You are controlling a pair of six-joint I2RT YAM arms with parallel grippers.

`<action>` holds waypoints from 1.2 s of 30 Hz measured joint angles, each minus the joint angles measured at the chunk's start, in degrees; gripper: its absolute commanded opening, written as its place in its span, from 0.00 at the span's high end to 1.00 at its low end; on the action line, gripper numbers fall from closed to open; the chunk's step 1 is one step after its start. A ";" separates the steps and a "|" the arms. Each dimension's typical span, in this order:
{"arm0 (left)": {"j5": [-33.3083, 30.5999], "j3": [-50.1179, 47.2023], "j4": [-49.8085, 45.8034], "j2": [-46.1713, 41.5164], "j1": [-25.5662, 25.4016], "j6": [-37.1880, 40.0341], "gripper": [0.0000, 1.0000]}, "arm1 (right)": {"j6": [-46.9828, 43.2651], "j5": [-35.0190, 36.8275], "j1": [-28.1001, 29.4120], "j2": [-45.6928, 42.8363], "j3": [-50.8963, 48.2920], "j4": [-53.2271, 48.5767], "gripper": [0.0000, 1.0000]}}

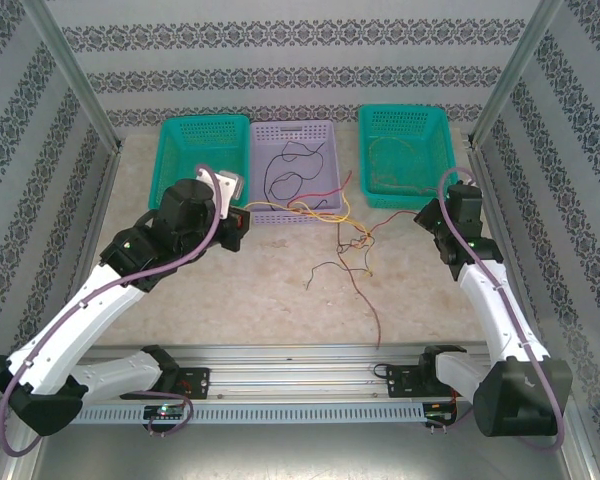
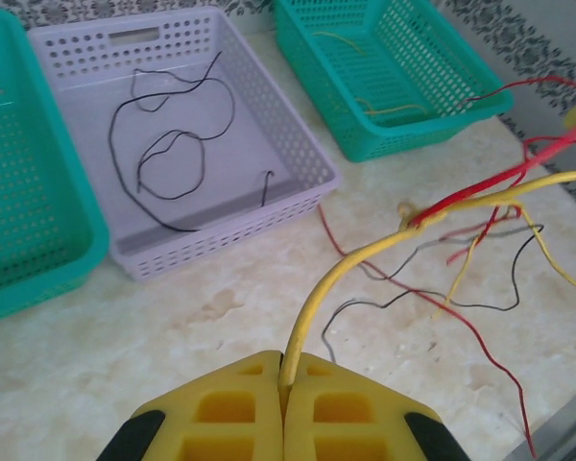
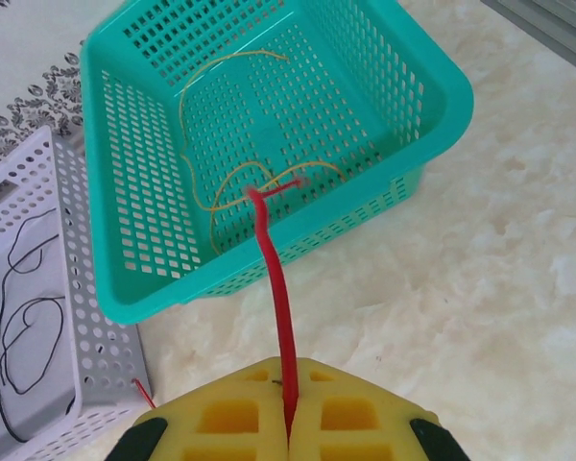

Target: Untangle the cables

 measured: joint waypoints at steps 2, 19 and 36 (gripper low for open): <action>-2.36 1.57 -2.64 -0.02 0.00 1.53 1.00 | 0.46 1.25 -0.63 -0.35 0.00 -0.96 1.00; -27.19 9.01 -12.50 -6.99 2.99 8.07 1.00 | 4.42 8.61 -6.56 -5.18 0.52 -4.74 1.00; -12.59 -1.55 -7.69 -10.71 2.99 6.95 1.00 | -4.87 -5.09 25.03 21.35 32.57 -3.39 1.00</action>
